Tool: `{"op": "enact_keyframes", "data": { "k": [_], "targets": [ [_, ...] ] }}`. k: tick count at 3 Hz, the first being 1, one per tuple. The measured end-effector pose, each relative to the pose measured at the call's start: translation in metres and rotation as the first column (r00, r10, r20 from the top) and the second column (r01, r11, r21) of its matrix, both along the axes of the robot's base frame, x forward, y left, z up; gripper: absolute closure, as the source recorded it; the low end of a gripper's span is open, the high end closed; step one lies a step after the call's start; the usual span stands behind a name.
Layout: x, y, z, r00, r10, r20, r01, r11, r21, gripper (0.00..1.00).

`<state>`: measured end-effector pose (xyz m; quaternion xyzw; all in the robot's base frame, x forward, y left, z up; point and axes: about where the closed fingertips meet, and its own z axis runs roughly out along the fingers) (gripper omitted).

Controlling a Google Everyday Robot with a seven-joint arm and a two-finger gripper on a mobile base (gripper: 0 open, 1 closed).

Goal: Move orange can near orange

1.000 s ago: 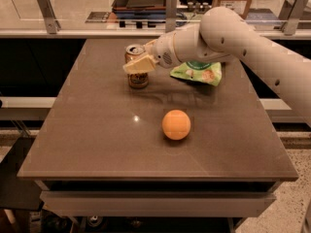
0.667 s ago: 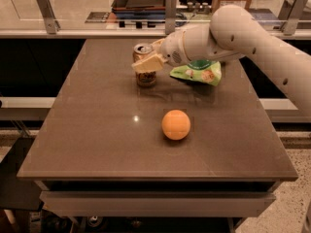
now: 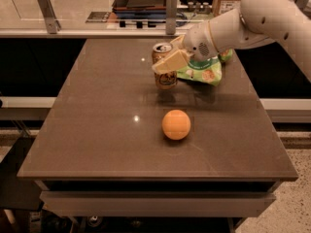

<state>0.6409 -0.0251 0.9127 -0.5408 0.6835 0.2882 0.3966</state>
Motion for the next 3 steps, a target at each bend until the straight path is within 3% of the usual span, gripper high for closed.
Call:
{"op": "enact_keyframes", "data": {
  "k": [1, 3],
  "targets": [
    [-0.035, -0.026, 0.016, 0.9992, -0.004, -0.04, 0.003, 1.0, -0.026, 1.0],
    [-0.1, -0.061, 0.031, 0.9922, -0.075, -0.099, 0.076, 0.997, 0.006, 1.0]
  ]
}}
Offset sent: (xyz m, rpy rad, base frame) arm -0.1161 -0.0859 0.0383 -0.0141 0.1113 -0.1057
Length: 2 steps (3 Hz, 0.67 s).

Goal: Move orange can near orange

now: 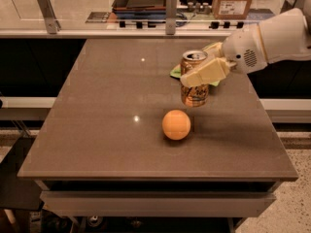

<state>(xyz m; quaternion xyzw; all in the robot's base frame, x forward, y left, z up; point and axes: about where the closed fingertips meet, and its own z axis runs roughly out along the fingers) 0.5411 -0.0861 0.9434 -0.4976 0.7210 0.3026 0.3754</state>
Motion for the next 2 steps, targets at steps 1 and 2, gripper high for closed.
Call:
{"op": "enact_keyframes", "data": {
  "k": [1, 2],
  "targets": [
    [-0.019, -0.006, -0.002, 0.9989, -0.046, -0.006, 0.046, 0.999, 0.025, 1.0],
    [-0.03, -0.009, -0.005, 0.9972, -0.073, 0.018, 0.072, 0.997, 0.035, 1.0]
  ]
}}
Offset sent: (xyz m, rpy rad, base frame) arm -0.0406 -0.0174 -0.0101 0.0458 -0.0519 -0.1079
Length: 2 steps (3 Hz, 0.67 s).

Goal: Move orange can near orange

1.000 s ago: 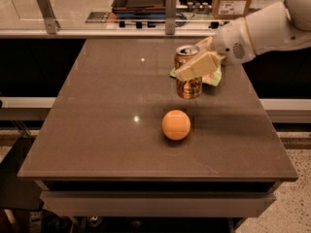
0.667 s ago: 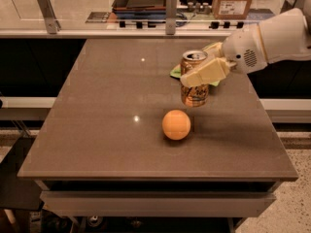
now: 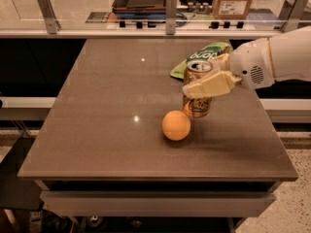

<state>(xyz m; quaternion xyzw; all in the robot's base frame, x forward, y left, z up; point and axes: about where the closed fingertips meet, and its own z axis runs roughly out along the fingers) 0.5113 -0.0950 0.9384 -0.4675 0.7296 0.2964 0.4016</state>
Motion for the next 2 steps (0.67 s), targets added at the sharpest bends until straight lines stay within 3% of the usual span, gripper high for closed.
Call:
{"op": "enact_keyframes", "data": {
  "k": [1, 2],
  "targets": [
    [-0.0044, 0.0008, -0.0054, 0.9994, -0.022, -0.024, 0.022, 0.999, -0.026, 0.84],
    [-0.0051, 0.0029, -0.0046, 0.9994, -0.021, -0.027, 0.02, 0.999, -0.026, 0.61]
  ]
}}
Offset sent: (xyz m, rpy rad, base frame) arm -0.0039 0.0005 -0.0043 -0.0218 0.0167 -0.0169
